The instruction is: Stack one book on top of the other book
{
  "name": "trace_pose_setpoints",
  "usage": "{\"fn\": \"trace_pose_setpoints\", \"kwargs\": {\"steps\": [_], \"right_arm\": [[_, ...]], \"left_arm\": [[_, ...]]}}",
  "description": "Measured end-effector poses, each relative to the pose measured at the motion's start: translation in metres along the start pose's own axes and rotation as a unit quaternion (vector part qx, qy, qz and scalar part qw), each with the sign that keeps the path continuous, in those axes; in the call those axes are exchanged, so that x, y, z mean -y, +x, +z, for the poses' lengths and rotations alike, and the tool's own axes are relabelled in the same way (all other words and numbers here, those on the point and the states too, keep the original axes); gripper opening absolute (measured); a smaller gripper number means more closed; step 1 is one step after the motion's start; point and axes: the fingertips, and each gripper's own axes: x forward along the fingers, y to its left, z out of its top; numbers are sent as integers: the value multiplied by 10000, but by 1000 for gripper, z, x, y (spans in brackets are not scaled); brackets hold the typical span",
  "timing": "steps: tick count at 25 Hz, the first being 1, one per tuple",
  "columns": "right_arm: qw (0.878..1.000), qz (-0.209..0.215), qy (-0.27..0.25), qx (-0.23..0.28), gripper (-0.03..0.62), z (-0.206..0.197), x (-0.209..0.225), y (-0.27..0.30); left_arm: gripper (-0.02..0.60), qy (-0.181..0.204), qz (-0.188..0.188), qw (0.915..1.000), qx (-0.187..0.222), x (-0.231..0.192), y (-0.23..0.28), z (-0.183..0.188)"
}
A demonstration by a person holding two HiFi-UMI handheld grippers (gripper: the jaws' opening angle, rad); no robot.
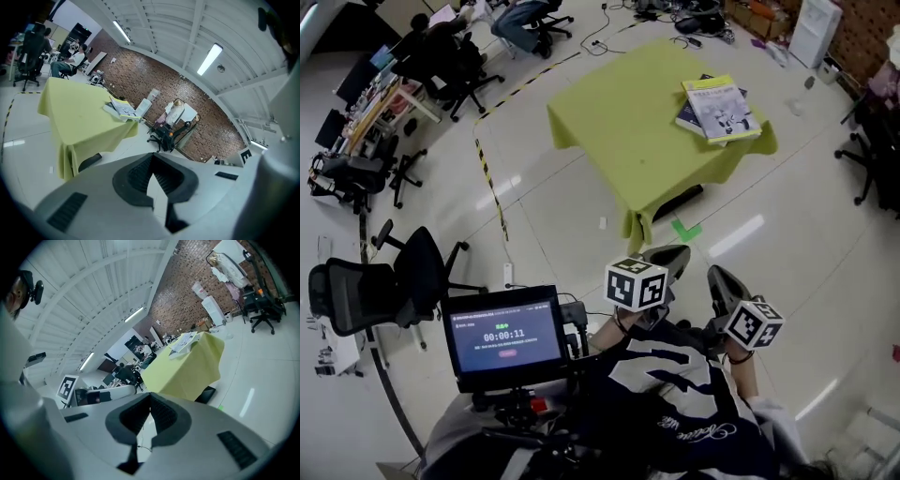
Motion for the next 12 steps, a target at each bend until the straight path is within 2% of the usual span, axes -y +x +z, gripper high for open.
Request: {"fn": "trace_pose_setpoints", "kwargs": {"steps": [5, 12], "right_arm": [[9999, -34, -55, 111, -5, 0, 8, -35], [9998, 17, -57, 178, -5, 0, 11, -53]], "left_arm": [[5, 27, 55, 10000, 47, 28, 1, -14], [5, 91, 75, 9999, 88, 47, -2, -22]]}}
